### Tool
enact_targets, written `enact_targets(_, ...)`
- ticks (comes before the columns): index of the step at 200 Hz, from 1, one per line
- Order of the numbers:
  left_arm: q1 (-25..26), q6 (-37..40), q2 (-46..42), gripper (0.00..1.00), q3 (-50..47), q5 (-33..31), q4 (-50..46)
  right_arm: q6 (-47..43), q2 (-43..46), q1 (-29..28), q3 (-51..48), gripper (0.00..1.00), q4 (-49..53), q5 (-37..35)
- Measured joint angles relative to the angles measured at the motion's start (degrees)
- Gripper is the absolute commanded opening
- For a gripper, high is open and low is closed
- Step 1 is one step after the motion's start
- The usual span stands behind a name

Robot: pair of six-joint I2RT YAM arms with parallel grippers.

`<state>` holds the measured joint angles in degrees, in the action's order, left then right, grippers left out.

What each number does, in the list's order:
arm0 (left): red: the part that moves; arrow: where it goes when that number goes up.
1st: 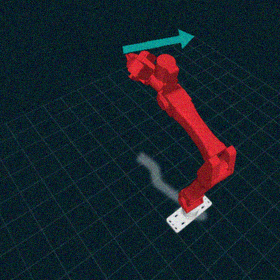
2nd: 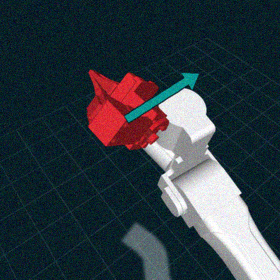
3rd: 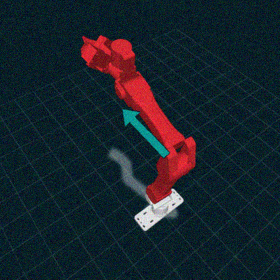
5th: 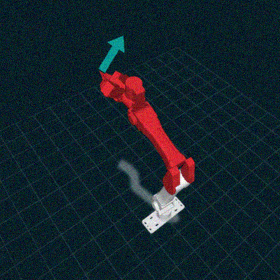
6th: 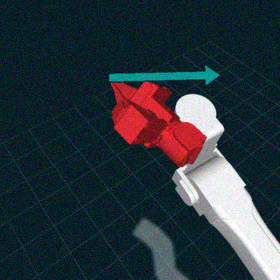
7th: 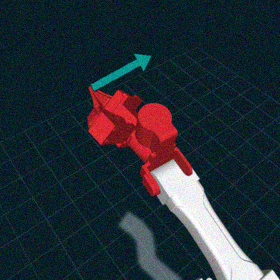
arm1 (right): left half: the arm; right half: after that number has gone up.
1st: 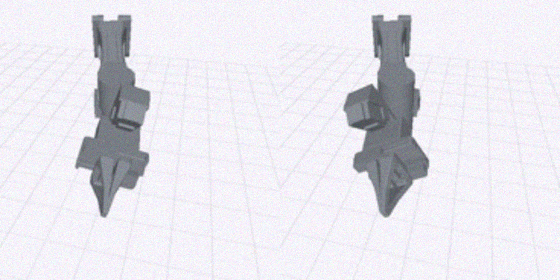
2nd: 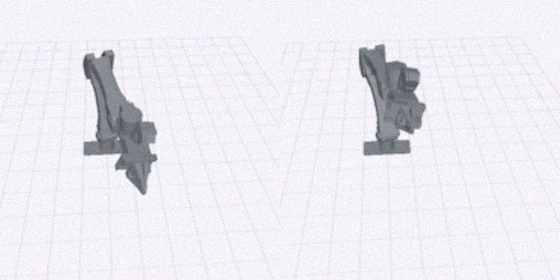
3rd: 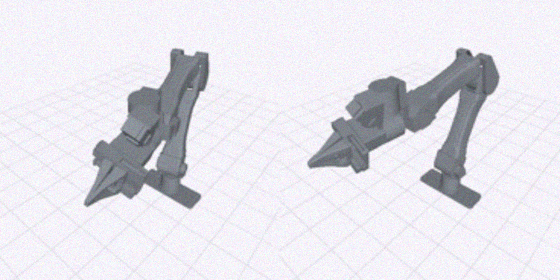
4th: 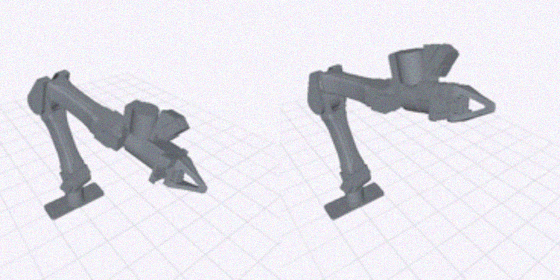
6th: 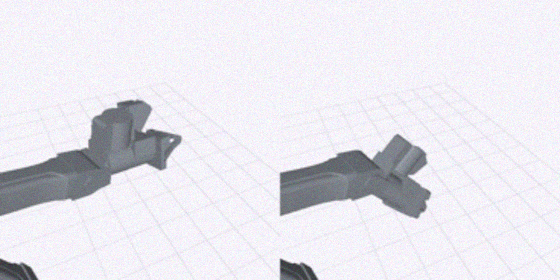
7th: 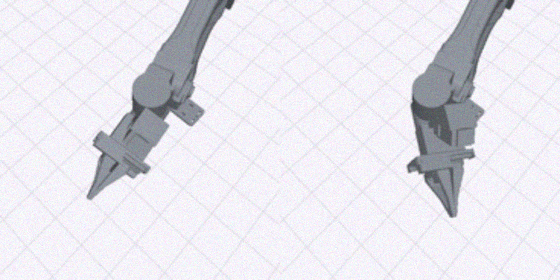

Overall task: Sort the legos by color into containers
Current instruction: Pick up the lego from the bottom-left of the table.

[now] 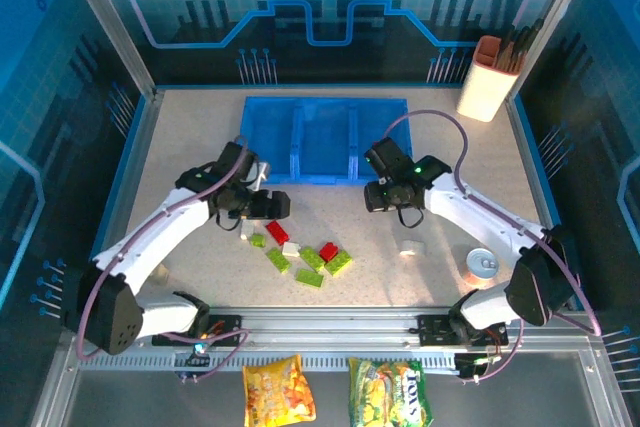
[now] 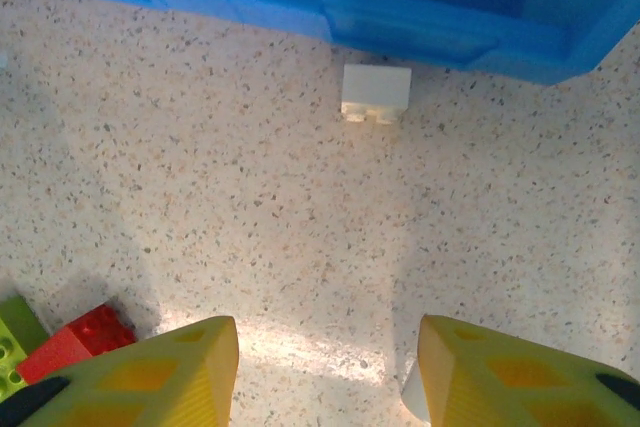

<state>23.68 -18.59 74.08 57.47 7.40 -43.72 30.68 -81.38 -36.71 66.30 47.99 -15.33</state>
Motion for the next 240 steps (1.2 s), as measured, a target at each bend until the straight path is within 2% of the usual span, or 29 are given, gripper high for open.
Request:
enact_targets(89, 6.25, -9.33, 8.22, 0.76, 0.52, -7.32, -0.11, 4.15, 7.26, -3.8, -6.14, 0.52, 0.61, -4.66)
enact_targets(152, 6.34, -11.3, 9.57, 0.59, -1.07, -13.03, -0.92, 6.19, 11.41, -4.28, -9.38, 0.52, 1.42, -5.7)
enact_targets(240, 3.61, -8.28, 11.39, 0.57, -3.45, -15.52, -2.54, 6.88, 12.44, -5.16, -9.42, 0.52, 2.14, -6.78)
